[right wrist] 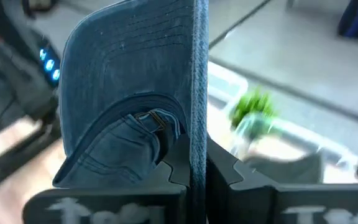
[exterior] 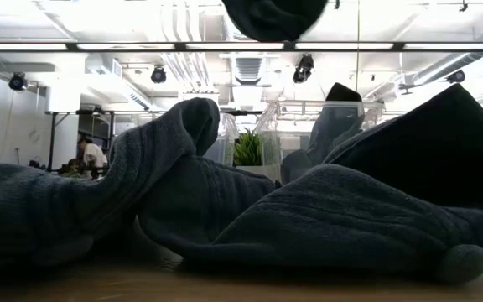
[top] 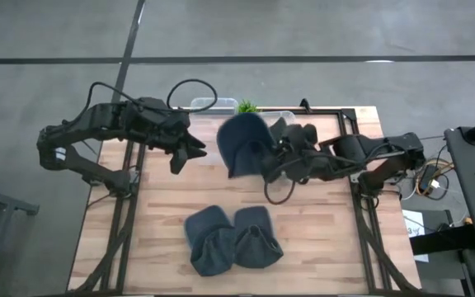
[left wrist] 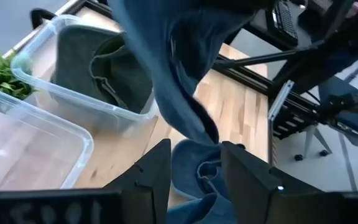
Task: Pick & Place hat
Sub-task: Put the right blue cap into the left transparent bin
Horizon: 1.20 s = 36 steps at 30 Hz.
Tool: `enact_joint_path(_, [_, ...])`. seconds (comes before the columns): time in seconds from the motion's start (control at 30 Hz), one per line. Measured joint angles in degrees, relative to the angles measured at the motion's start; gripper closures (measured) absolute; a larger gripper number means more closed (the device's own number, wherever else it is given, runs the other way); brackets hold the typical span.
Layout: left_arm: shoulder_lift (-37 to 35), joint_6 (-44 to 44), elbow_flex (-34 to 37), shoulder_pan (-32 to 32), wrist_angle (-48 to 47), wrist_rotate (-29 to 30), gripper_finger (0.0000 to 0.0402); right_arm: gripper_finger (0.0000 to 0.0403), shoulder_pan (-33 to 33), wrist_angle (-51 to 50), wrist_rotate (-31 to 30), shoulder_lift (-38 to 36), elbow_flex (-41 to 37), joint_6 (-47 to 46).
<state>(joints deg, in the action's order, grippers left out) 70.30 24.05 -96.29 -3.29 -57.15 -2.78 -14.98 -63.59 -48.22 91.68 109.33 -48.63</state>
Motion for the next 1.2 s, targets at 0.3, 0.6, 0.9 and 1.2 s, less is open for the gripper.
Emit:
enact_joint_path(0.3, [0.0,0.0,0.0,0.0,3.4,3.1,0.0268,0.0391,0.4,1.7,-5.6,5.5,11.8,8.9])
enact_joint_path(0.6, [0.1,-1.2,0.0,0.0,7.7,4.5,0.0268,0.0390,0.4,3.9,-5.8,9.9,16.5,12.5])
enact_joint_path(0.9, [0.3,-3.9,0.0,0.0,7.7,4.4,0.0299,0.0390,0.3,6.0,-5.8,10.4,17.9,15.0])
enact_joint_path(1.2, [0.2,-5.0,0.0,-0.6,8.9,6.4,0.0391,0.0390,0.2,8.0,-4.8,10.2,17.9,18.5])
